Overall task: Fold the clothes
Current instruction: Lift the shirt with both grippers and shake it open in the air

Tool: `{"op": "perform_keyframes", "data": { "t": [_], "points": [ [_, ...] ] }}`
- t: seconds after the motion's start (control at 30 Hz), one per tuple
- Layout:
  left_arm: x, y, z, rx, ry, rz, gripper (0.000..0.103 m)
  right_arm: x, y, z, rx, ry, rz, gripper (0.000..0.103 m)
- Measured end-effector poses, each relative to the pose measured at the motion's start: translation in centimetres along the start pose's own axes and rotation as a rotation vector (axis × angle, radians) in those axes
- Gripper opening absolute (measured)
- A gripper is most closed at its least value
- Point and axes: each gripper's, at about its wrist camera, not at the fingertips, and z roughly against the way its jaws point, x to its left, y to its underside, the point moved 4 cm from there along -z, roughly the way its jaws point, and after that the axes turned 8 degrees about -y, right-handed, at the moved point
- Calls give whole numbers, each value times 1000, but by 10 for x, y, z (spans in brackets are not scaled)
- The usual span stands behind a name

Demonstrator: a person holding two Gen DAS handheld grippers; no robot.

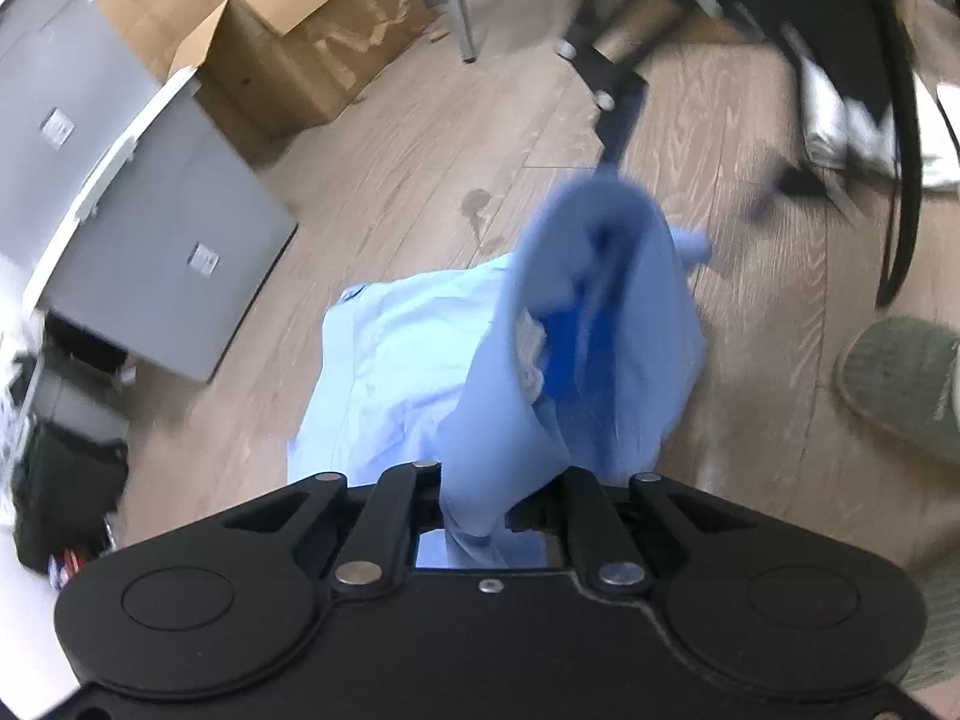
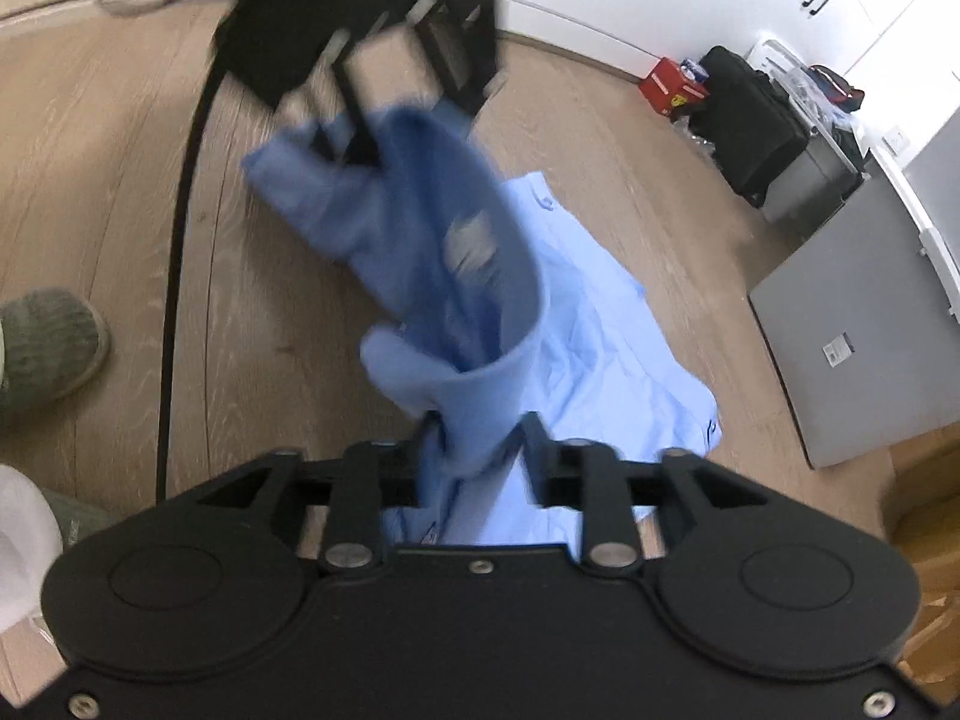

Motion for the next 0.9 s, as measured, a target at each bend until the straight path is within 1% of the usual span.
{"op": "perform_keyframes", "data": {
  "t": [0.03, 0.1, 0.17, 0.23, 0.27, 0.3, 0.33, 0.37, 0.4, 0.43, 0.47, 0.5, 0.53, 0.57, 0.6, 0.63, 0.67, 0.7, 0.77, 0.8, 0.83, 0.87, 0.9],
  "points": [
    [5, -1, 6, 10, 2, 20, 9, 12, 1, -7, 3, 4, 3, 78],
    [11, -2, 2, 28, 2, 50, 9, 30, 1, -20, 22, 24, 22, 78],
    [26, 1, -1, 40, 1, 67, 9, 44, -3, -35, 39, 81, 16, 78],
    [39, 2, -3, 51, 7, 66, 9, 51, -16, -54, 71, 189, -21, 78],
    [35, 0, 0, 52, 10, 56, 9, 50, -19, -56, 75, 212, -33, 78],
    [37, 1, -1, 48, 12, 38, 9, 47, -26, -61, 80, 257, -66, 78],
    [31, -4, -5, 43, 12, 17, 9, 43, -33, -63, 79, 298, -108, 78],
    [20, -15, -14, 37, 13, -5, 9, 40, -37, -63, 72, 316, -129, 78],
    [2, -26, -32, 32, 13, -20, 9, 36, -44, -60, 51, 334, -151, 78],
    [-2, -28, -37, 26, 12, -37, 9, 33, -52, -58, 28, 350, -149, 77],
    [-8, -28, -37, 25, 12, -45, 9, 31, -55, -56, 18, 351, -141, 74],
    [-11, -26, -27, 25, 12, -52, 9, 25, -60, -52, 9, 304, -154, 31],
    [-7, -29, -21, 18, 9, -69, 9, 19, -65, -48, -1, 248, -170, 17],
    [-3, -32, -14, 8, 3, -87, 9, 14, -67, -44, -4, 211, -192, 16],
    [4, -36, -11, -15, -3, -117, 9, 1, -71, -33, -16, 149, -226, 15],
    [18, -41, -7, -59, -8, -172, 9, -16, -77, -16, -32, 108, -227, 14],
    [27, -45, -3, -83, -5, -205, 9, -24, -78, -8, -37, 98, -225, 14],
    [38, -50, -1, -92, -1, -221, 9, -46, -82, 12, -52, 84, -233, 14],
    [79, -70, -4, -101, 12, -252, 9, -103, -92, 59, -96, 51, -242, 14],
    [95, -79, -4, -102, 14, -259, 9, -120, -95, 74, -109, 44, -228, 13],
    [123, -96, -5, -105, 19, -270, 9, -148, -101, 96, -130, 39, -191, 13],
    [150, -113, -6, -109, 19, -284, 9, -163, -104, 111, -139, 36, -172, 13],
    [172, -130, -7, -114, 7, -301, 9, -195, -112, 131, -147, 23, -151, 13]
  ]
}}
